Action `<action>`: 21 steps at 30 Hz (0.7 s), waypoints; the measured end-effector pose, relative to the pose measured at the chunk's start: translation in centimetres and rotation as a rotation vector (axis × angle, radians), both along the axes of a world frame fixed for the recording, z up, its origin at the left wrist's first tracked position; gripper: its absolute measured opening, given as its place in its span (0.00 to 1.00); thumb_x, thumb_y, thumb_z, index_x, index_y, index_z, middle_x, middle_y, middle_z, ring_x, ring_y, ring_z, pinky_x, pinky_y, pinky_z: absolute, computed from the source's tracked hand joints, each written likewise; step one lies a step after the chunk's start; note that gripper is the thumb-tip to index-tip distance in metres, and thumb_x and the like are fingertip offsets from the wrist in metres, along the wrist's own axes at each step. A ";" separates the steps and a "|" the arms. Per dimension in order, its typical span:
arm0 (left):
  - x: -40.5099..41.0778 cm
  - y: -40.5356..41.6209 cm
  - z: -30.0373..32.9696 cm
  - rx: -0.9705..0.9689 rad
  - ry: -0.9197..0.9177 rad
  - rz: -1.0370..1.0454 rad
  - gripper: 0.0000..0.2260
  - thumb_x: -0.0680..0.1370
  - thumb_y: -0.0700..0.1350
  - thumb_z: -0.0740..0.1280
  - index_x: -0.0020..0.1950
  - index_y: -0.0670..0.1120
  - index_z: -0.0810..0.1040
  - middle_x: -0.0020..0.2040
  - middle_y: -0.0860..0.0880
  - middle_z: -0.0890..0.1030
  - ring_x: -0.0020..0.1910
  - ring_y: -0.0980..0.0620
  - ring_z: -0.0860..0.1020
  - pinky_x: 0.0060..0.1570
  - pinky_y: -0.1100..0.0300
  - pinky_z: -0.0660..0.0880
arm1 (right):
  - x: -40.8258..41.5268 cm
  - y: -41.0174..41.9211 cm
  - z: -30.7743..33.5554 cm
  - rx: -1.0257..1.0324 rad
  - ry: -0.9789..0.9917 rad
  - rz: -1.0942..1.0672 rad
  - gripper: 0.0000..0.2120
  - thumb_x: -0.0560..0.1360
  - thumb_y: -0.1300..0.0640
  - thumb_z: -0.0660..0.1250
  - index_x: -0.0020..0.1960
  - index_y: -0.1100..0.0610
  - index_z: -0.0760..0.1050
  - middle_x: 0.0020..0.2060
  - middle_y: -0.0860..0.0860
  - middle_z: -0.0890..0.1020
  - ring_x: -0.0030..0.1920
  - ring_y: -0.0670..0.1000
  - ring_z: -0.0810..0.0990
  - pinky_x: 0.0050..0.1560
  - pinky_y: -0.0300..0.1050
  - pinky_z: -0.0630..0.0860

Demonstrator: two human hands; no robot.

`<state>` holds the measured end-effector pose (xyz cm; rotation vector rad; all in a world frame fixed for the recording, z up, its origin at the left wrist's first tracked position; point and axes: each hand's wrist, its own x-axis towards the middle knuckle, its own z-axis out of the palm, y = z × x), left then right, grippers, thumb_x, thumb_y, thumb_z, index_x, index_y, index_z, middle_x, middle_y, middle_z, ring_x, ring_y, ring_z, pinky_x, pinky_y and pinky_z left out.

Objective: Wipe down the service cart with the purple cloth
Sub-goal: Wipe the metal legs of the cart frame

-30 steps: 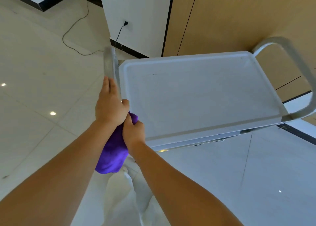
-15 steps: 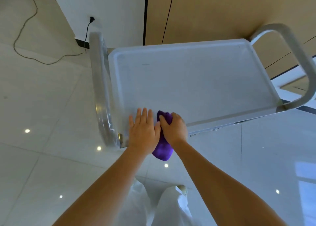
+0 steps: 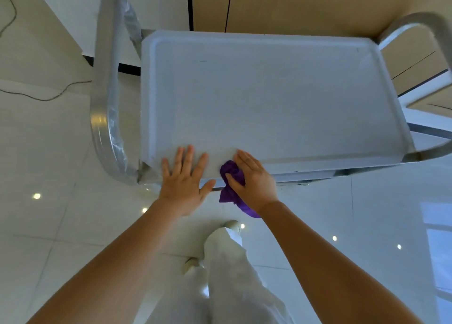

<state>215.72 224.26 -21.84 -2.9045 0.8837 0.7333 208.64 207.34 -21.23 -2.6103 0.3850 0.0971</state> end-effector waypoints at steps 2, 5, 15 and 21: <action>2.7 -0.3 0.0 0.026 -0.016 -0.011 0.33 0.75 0.68 0.36 0.75 0.54 0.34 0.75 0.46 0.33 0.74 0.45 0.33 0.70 0.41 0.38 | 1.8 -0.4 -0.1 0.009 0.033 0.029 0.26 0.77 0.44 0.61 0.72 0.51 0.64 0.73 0.43 0.62 0.73 0.43 0.58 0.60 0.43 0.70; 5.7 -0.9 -0.3 0.039 -0.032 -0.008 0.32 0.76 0.67 0.38 0.74 0.54 0.32 0.75 0.45 0.33 0.74 0.45 0.34 0.71 0.42 0.38 | 4.5 -1.1 -0.4 0.035 0.009 0.040 0.26 0.77 0.45 0.62 0.72 0.52 0.64 0.72 0.43 0.63 0.72 0.43 0.59 0.62 0.43 0.69; 13.4 -1.5 -0.6 -0.042 -0.056 -0.038 0.35 0.65 0.69 0.28 0.69 0.55 0.31 0.76 0.47 0.36 0.75 0.46 0.36 0.70 0.45 0.37 | 10.3 -1.6 -1.7 0.089 -0.124 0.014 0.25 0.74 0.49 0.68 0.68 0.56 0.70 0.69 0.48 0.70 0.70 0.48 0.65 0.58 0.44 0.72; 16.2 -1.4 -0.5 -0.038 -0.048 -0.086 0.40 0.60 0.71 0.20 0.69 0.55 0.28 0.74 0.48 0.31 0.74 0.46 0.34 0.70 0.45 0.37 | 12.6 -1.1 -2.3 0.063 -0.203 -0.033 0.24 0.71 0.47 0.67 0.64 0.58 0.74 0.64 0.51 0.75 0.66 0.51 0.72 0.54 0.44 0.74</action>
